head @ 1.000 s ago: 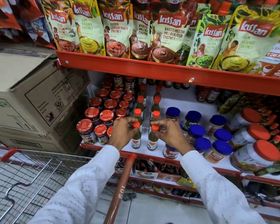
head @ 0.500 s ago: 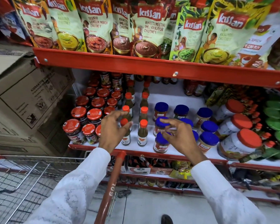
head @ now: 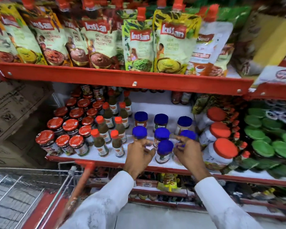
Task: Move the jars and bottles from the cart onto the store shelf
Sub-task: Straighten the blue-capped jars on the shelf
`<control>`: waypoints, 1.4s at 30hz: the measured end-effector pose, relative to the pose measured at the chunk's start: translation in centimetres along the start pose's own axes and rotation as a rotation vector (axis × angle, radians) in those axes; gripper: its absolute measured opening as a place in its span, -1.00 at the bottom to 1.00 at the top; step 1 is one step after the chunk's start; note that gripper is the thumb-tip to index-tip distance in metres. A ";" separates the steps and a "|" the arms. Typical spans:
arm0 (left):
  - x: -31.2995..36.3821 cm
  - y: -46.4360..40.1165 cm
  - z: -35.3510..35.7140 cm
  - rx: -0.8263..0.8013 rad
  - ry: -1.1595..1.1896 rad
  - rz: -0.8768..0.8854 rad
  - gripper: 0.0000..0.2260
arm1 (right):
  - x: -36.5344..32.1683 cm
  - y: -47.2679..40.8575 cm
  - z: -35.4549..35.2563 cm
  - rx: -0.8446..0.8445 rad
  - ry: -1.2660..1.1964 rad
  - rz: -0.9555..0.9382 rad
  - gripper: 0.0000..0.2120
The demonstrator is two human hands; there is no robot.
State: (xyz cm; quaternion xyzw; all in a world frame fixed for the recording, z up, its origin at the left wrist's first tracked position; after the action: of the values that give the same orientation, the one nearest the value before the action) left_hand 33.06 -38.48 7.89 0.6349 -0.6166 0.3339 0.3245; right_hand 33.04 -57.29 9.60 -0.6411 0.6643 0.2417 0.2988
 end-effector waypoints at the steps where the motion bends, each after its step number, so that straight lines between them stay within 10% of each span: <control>1: 0.2 -0.1 1.0 -0.013 -0.023 -0.024 -0.79 | 0.2 -0.2 0.1 -0.027 0.016 -0.009 -0.60; 17: 0.0 -0.6 4.9 -0.082 -0.028 -0.144 -0.67 | 1.4 -2.9 2.3 -0.224 0.244 -0.076 -0.68; 42: 1.5 -1.0 2.1 -0.065 -0.210 0.004 -0.55 | 2.1 0.3 -0.1 0.002 0.167 0.074 -0.80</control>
State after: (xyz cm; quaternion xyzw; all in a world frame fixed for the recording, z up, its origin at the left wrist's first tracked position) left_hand 34.09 -41.04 7.98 0.6544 -0.6588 0.2460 0.2777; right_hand 32.71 -58.83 8.10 -0.6339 0.7102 0.1977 0.2340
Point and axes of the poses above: each hand's wrist, its own y-axis away from the middle knuckle, its own z-axis out of the palm, x = y × z, the point moved 3 cm from there along -y, towards the middle knuckle, and after that the axes turned 2 degrees about -z, right-handed, at the moved point
